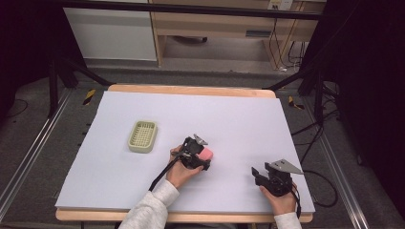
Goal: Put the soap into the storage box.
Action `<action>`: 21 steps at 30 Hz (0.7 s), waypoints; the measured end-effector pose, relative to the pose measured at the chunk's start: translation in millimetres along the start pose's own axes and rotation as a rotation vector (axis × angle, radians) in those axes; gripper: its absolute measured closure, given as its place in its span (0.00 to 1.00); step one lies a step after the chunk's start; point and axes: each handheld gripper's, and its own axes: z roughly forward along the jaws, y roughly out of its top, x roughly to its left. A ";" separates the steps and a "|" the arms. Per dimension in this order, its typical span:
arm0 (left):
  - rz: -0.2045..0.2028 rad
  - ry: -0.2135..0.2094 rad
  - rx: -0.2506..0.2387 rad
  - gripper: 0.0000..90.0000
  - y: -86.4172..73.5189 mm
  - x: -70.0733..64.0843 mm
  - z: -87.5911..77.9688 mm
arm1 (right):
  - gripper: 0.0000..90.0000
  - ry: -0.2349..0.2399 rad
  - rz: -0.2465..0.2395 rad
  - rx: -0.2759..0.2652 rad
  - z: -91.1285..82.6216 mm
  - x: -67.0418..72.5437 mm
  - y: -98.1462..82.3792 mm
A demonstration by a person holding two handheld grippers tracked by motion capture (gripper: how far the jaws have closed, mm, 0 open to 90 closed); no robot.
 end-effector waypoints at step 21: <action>0.022 0.016 0.046 0.41 5.0 -1.2 -1.7 | 0.47 0.000 -0.005 -0.001 0.4 -0.6 -0.4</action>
